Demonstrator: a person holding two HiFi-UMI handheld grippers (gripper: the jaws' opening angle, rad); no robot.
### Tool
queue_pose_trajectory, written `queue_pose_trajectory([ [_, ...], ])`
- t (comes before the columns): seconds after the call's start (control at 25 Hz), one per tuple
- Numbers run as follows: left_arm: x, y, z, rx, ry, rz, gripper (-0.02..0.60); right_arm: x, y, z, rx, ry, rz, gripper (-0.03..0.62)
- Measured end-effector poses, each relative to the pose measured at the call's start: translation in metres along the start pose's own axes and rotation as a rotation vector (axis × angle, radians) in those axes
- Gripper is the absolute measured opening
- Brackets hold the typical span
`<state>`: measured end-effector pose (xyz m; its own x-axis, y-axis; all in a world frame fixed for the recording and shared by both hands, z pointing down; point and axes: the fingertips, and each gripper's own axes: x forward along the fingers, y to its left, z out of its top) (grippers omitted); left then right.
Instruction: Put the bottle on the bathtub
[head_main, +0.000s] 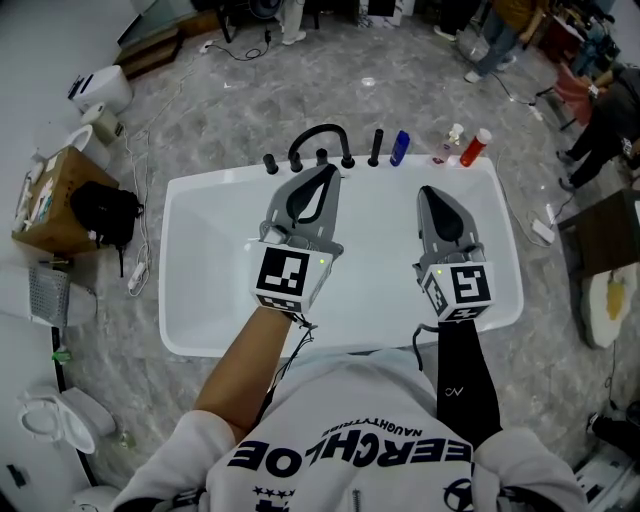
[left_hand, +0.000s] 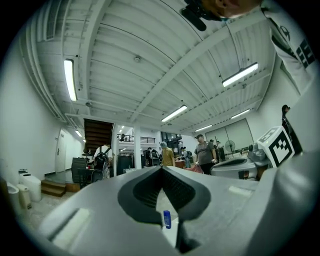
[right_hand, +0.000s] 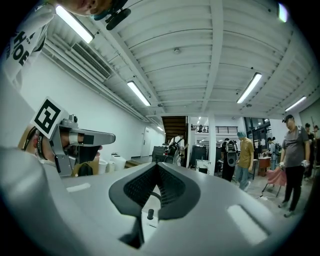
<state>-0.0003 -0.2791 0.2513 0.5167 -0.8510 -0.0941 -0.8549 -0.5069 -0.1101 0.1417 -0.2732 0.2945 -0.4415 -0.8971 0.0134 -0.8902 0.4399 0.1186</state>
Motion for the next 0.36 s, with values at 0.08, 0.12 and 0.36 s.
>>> queue_pose_trajectory([
  [0.08,-0.001,-0.002,0.004,0.006,-0.014,0.001,0.002,-0.002,0.001,-0.001,0.001,0.003,0.000,0.029],
  [0.12,-0.002,-0.004,0.005,0.009,-0.015,-0.001,0.002,-0.004,0.001,-0.001,0.002,0.003,-0.001,0.029],
  [0.36,-0.011,-0.010,0.008,0.047,-0.015,-0.007,0.002,-0.012,0.009,0.003,0.001,-0.003,0.002,0.029],
])
